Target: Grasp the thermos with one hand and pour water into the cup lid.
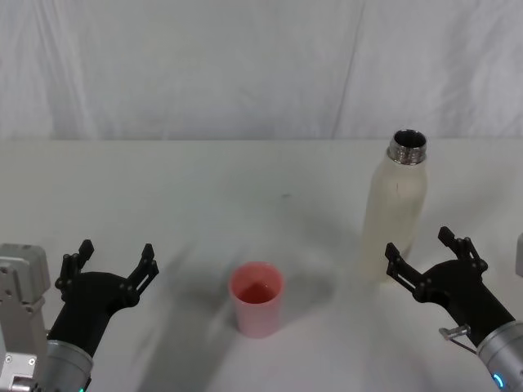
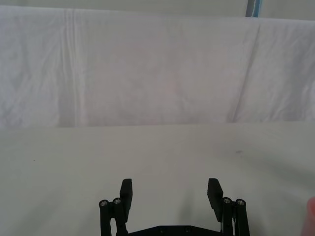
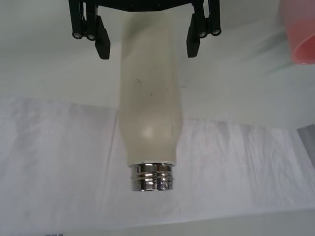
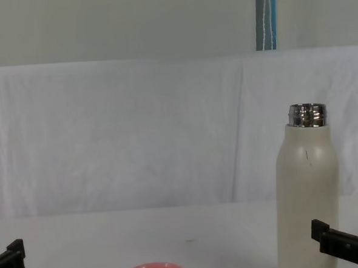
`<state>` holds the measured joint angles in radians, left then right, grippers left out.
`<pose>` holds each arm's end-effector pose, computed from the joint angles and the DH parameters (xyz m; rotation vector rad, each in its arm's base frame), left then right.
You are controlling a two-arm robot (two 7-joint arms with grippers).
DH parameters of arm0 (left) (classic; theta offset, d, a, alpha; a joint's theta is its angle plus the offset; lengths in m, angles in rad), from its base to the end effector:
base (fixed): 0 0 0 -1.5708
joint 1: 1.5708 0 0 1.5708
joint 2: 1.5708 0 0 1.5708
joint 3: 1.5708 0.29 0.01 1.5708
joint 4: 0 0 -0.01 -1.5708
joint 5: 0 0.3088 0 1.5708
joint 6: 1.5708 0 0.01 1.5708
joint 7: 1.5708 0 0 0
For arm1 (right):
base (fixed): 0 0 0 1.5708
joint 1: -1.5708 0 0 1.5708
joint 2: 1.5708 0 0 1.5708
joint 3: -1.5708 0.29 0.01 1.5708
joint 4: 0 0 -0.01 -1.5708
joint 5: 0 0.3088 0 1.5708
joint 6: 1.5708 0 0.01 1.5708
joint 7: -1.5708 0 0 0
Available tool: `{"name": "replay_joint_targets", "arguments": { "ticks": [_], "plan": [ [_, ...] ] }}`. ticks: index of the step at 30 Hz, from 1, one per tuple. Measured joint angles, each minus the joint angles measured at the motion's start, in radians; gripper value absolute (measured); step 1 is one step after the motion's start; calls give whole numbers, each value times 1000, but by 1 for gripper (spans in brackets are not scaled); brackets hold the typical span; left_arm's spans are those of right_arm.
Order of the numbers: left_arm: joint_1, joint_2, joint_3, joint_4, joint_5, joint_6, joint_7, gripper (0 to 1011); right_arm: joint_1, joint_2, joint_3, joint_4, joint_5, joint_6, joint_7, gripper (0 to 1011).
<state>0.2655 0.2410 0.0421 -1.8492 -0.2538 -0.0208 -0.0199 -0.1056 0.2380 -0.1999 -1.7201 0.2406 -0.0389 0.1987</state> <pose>0.2529 0.0376 -0.2853 -0.0380 0.0140 1.4460 0.2910 0.0035 -0.2926 0.0484 -0.0025 -1.1447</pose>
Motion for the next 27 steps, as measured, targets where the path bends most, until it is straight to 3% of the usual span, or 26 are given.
{"name": "replay_joint_targets", "arguments": {
  "ticks": [12, 27],
  "plan": [
    [0, 0, 0, 0, 0, 0, 0, 1001, -40, -4, -15, -35, -45, -32, 6, 1002],
    [0, 0, 0, 0, 0, 0, 0, 1001, -50, -11, -31, -44, -57, -39, 29, 1002]
  ]
}}
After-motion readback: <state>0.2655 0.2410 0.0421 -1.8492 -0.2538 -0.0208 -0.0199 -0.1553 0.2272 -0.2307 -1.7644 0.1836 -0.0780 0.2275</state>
